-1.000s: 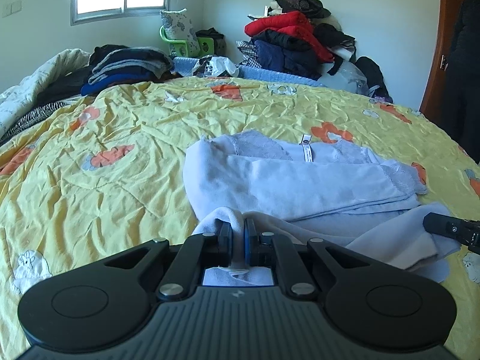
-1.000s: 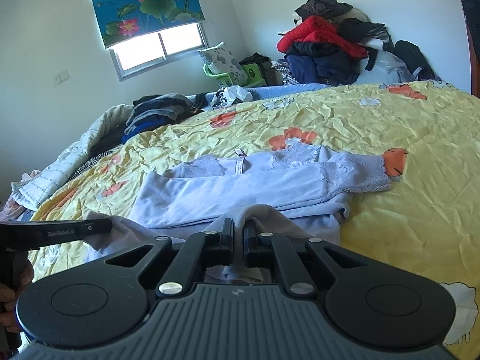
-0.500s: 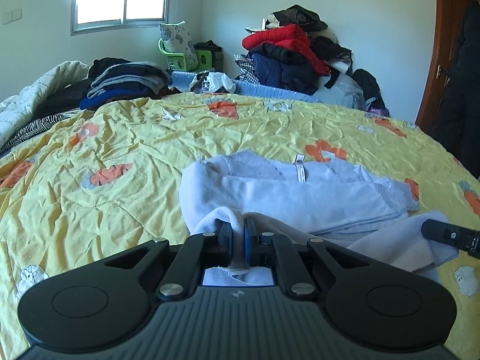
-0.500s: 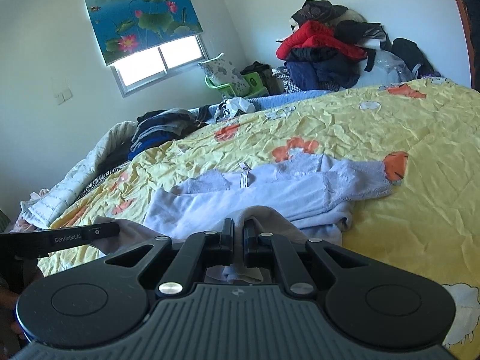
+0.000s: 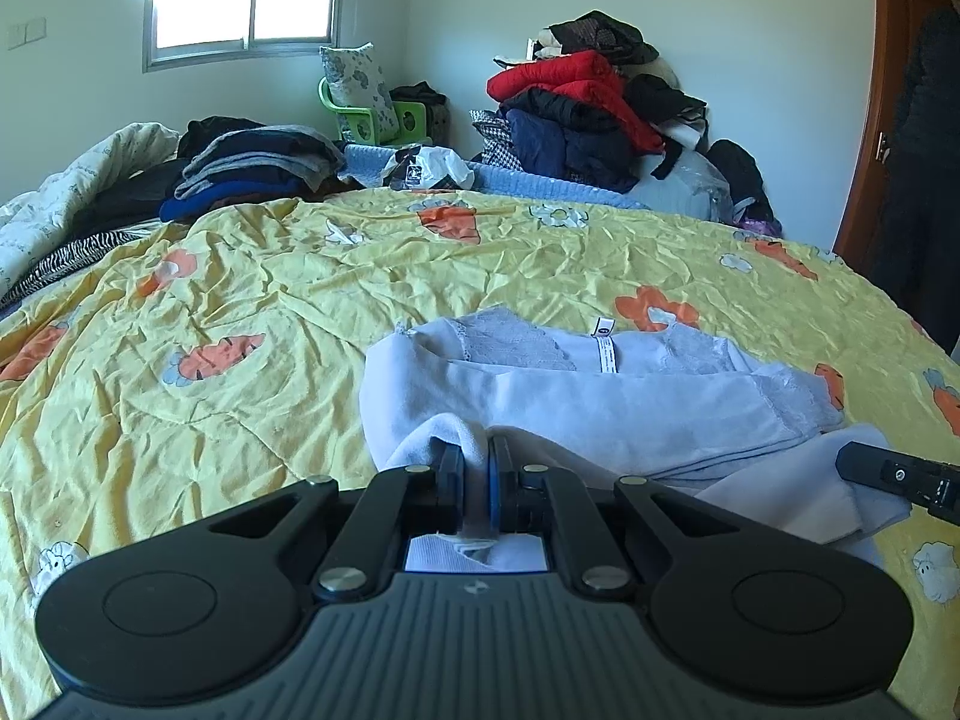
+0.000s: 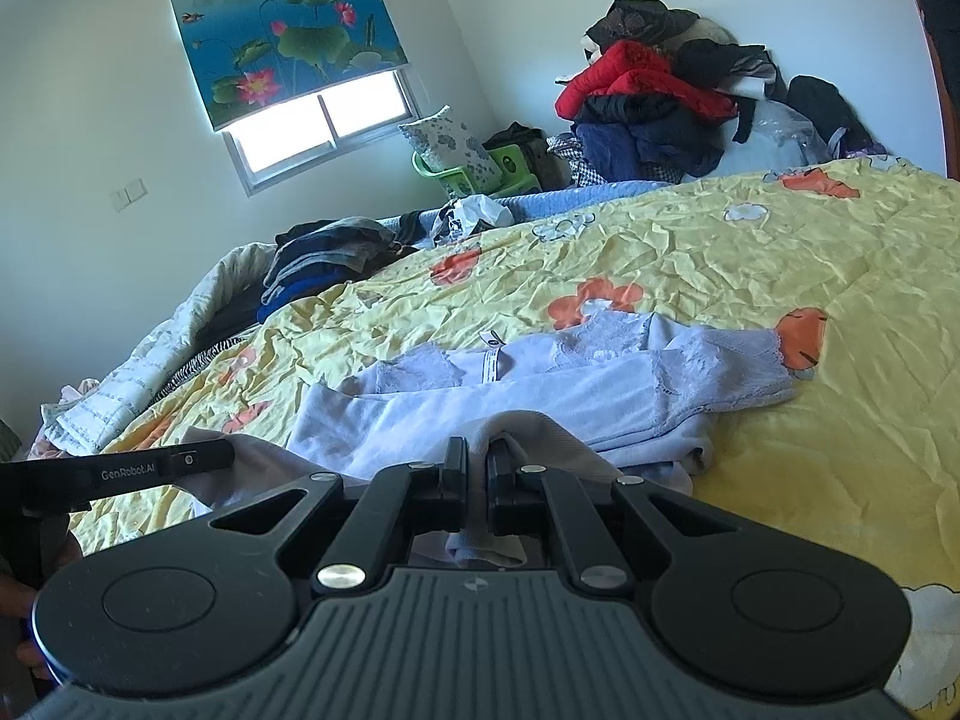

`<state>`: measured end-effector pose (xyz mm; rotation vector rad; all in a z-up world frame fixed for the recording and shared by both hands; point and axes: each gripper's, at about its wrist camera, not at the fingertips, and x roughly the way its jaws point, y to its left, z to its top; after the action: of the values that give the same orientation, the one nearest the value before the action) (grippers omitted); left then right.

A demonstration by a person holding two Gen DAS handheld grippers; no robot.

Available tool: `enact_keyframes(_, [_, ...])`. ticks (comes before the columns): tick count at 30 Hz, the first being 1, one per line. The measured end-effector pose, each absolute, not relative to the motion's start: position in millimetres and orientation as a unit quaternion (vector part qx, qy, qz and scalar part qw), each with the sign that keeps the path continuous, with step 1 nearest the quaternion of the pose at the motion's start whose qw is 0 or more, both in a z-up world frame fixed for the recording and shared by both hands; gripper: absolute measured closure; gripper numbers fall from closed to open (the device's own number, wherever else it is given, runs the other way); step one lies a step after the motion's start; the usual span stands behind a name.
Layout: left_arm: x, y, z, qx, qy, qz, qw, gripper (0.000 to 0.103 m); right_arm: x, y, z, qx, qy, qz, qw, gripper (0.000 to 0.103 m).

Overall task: Fold small clothes
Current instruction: 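Carry the held hem with both tools over the collar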

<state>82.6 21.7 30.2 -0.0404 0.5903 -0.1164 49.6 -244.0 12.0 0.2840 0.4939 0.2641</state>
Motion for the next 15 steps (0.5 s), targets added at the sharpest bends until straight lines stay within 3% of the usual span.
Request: enact_keyframes(15, [98,24,28,-0.022,0.293,-0.055,0.954,0.096,57,-246,10,0.147,0.242,0.130,0.950,0.093])
